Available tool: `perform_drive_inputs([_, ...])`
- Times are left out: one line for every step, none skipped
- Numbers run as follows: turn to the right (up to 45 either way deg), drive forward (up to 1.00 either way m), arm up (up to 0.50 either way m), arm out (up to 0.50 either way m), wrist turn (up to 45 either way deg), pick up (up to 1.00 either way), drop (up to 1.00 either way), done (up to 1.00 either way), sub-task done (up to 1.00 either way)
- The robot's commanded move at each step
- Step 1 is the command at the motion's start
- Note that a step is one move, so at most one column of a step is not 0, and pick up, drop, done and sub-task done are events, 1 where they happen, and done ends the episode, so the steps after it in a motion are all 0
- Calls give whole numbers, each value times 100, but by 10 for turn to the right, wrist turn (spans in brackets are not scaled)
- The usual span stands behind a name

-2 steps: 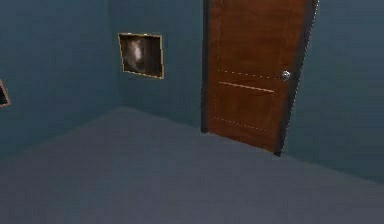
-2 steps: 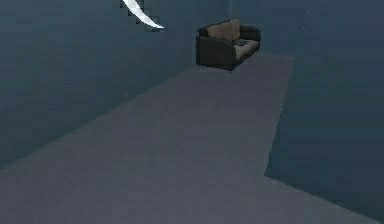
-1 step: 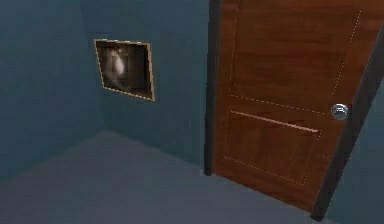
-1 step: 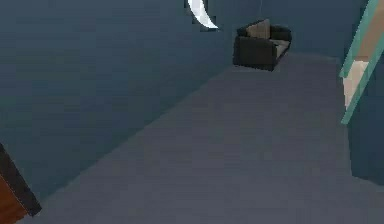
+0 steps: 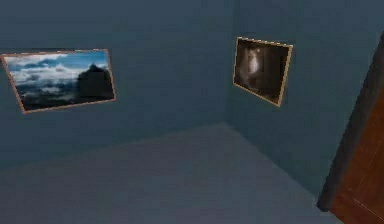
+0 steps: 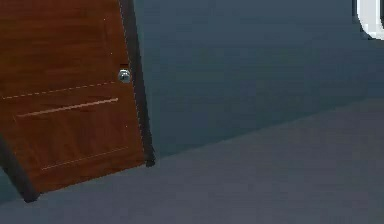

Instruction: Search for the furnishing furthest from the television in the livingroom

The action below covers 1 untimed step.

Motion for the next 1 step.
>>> perform_drive_inputs([0,90,0,0,0,0,0,0,0])
